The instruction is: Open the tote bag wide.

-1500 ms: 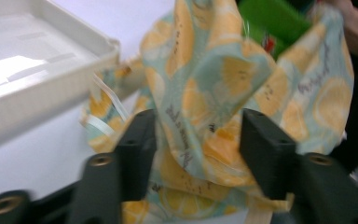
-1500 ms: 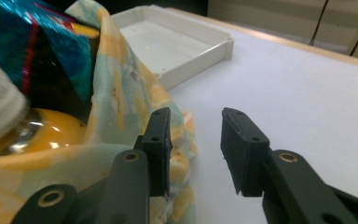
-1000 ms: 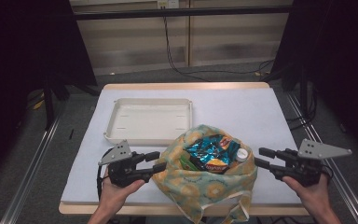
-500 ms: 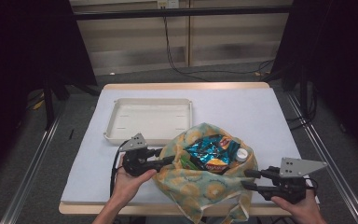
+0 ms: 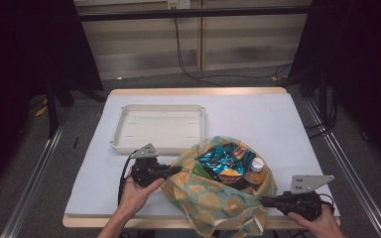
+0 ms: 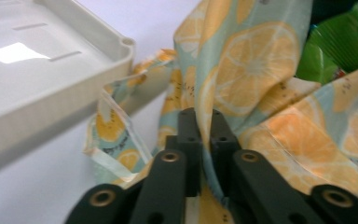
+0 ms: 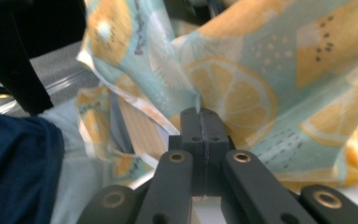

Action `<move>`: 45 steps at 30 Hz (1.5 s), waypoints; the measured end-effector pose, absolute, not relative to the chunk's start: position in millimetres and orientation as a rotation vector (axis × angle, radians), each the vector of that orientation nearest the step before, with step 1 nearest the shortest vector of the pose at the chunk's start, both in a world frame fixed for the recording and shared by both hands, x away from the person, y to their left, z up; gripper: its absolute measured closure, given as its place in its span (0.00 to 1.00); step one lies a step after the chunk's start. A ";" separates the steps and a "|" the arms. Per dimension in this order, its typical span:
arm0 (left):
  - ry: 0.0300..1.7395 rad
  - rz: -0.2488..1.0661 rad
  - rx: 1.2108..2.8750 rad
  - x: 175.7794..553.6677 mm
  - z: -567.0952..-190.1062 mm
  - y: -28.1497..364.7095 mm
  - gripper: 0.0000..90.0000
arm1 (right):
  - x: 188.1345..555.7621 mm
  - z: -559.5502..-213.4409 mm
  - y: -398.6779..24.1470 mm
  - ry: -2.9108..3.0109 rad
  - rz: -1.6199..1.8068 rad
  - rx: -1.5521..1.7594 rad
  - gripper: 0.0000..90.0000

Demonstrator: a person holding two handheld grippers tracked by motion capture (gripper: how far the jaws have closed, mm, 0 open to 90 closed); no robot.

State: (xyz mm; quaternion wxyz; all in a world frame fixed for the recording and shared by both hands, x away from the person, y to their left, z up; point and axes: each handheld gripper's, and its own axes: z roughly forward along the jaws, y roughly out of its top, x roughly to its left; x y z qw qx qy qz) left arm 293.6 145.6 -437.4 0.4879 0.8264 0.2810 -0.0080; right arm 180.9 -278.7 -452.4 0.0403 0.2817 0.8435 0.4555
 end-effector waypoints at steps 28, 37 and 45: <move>0.636 -0.030 1.953 279.8 -427.3 161.0 0.71 | 179.8 -437.2 -287.5 2.427 1.482 0.867 0.68; 0.615 0.026 1.883 272.9 -404.2 168.0 0.61 | 177.8 -419.5 -297.1 2.323 1.534 0.886 0.63; 0.512 0.065 1.849 269.7 -385.0 157.0 0.78 | 182.7 -407.5 -297.2 2.258 1.559 0.896 0.64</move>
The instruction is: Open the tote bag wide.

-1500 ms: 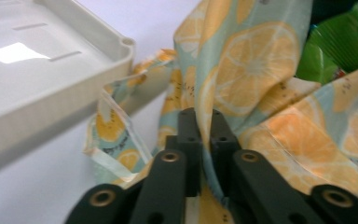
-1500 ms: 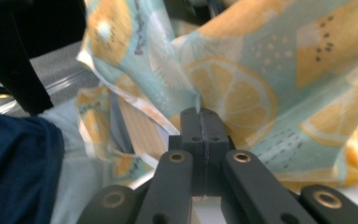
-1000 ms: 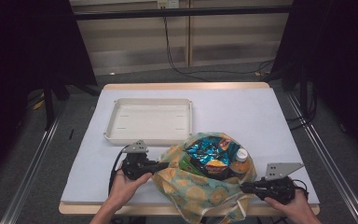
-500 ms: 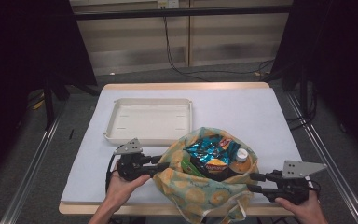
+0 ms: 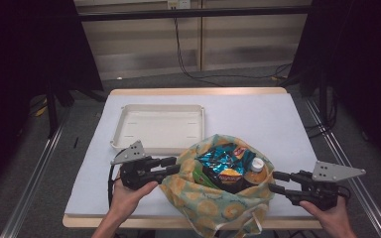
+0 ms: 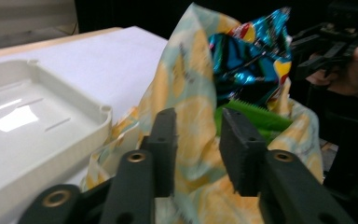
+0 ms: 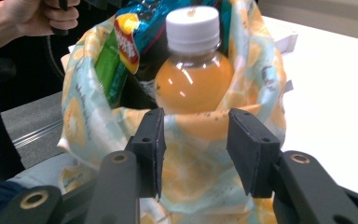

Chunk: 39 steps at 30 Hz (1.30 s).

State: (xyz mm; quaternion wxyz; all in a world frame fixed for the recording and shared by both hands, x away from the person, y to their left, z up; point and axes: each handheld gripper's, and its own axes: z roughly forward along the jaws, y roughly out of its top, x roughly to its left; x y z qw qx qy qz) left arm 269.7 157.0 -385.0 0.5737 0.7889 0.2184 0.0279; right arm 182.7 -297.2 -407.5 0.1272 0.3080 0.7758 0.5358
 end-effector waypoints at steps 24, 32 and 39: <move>0.292 0.043 1.896 291.5 -376.3 89.7 0.64 | 187.3 -405.7 -286.2 2.201 1.572 0.913 0.60; 0.252 0.069 1.916 289.6 -375.1 76.2 0.53 | 188.2 -405.5 -287.9 2.192 1.571 0.919 0.58; 0.219 0.050 1.908 291.3 -377.8 73.2 0.45 | 191.1 -406.0 -285.6 2.202 1.577 0.913 0.56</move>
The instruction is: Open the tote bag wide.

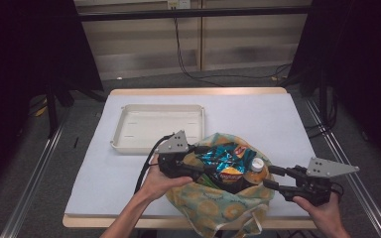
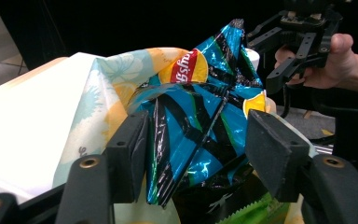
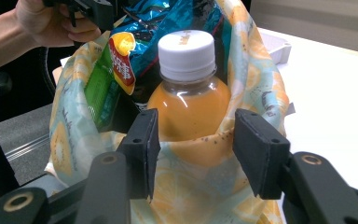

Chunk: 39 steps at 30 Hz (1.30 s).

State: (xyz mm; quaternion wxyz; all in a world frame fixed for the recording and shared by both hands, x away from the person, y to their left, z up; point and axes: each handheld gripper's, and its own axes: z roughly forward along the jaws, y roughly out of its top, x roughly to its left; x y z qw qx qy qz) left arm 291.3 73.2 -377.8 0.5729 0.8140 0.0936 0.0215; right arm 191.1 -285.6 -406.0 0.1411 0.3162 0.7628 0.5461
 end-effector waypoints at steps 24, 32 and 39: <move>0.232 0.138 1.895 297.3 -378.1 56.9 0.32 | 190.6 -408.3 -287.3 2.204 1.572 0.920 0.53; 0.263 0.179 1.928 301.1 -379.6 54.3 0.60 | 190.4 -409.0 -285.5 2.213 1.572 0.920 0.53; 0.279 0.157 1.937 304.4 -382.2 59.0 0.95 | 190.5 -409.7 -285.5 2.216 1.578 0.917 0.53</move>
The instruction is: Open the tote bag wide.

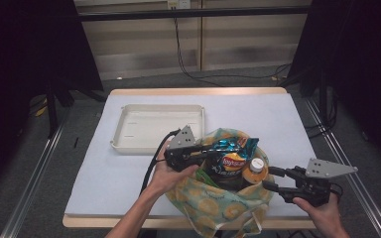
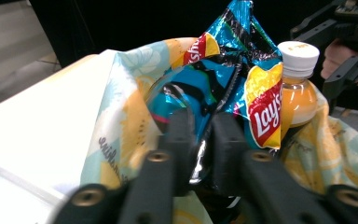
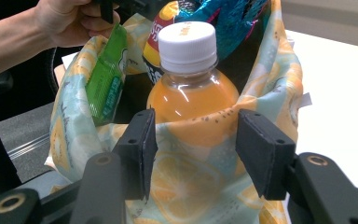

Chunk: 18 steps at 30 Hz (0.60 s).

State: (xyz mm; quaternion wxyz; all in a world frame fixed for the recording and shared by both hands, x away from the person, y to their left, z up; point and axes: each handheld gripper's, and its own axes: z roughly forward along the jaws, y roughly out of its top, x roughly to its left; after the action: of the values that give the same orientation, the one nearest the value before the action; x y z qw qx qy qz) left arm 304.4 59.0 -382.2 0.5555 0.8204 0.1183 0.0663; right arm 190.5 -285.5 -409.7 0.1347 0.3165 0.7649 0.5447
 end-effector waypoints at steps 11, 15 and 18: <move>0.299 0.092 1.906 304.3 -376.0 65.1 0.99 | 189.2 -409.2 -285.6 2.210 1.587 0.915 0.53; 0.294 0.075 1.879 302.7 -370.3 68.1 0.99 | 188.3 -409.1 -285.7 2.210 1.590 0.913 0.53; 0.281 0.068 1.861 300.8 -364.6 71.5 0.99 | 188.2 -408.9 -286.1 2.204 1.589 0.911 0.53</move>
State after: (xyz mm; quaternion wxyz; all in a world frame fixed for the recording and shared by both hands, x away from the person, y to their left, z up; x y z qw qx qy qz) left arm 300.8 71.5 -364.6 0.5886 0.7988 0.1206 0.0291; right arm 188.2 -286.1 -408.9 0.1372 0.3149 0.7618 0.5493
